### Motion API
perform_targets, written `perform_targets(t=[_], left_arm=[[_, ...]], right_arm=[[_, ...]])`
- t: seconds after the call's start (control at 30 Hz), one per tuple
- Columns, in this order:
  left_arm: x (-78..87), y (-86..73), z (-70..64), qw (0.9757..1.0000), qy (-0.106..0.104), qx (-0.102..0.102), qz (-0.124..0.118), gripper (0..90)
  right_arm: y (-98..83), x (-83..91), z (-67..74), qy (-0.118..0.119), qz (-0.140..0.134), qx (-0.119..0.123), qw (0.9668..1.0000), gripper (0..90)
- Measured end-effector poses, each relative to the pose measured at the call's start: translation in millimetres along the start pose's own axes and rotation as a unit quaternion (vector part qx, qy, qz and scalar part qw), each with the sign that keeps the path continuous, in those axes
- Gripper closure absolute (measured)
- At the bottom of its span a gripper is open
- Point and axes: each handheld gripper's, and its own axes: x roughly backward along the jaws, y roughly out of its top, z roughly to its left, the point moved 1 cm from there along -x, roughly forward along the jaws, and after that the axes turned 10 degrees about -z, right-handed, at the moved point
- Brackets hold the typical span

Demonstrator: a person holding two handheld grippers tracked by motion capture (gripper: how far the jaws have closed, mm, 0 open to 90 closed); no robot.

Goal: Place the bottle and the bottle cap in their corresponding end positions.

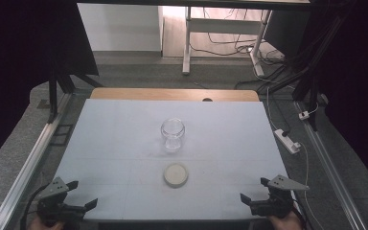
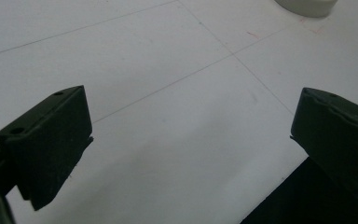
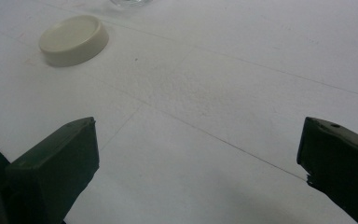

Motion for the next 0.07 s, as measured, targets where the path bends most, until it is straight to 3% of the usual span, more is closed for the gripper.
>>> perform_targets(t=[0.07], left_arm=[[-0.4, 0.4, 0.1, 1.0000, 0.000, 0.001, 0.001, 0.0]], right_arm=[[-0.2, -0.5, 0.1, -0.001, 0.002, 0.001, 1.0000, 0.0]])
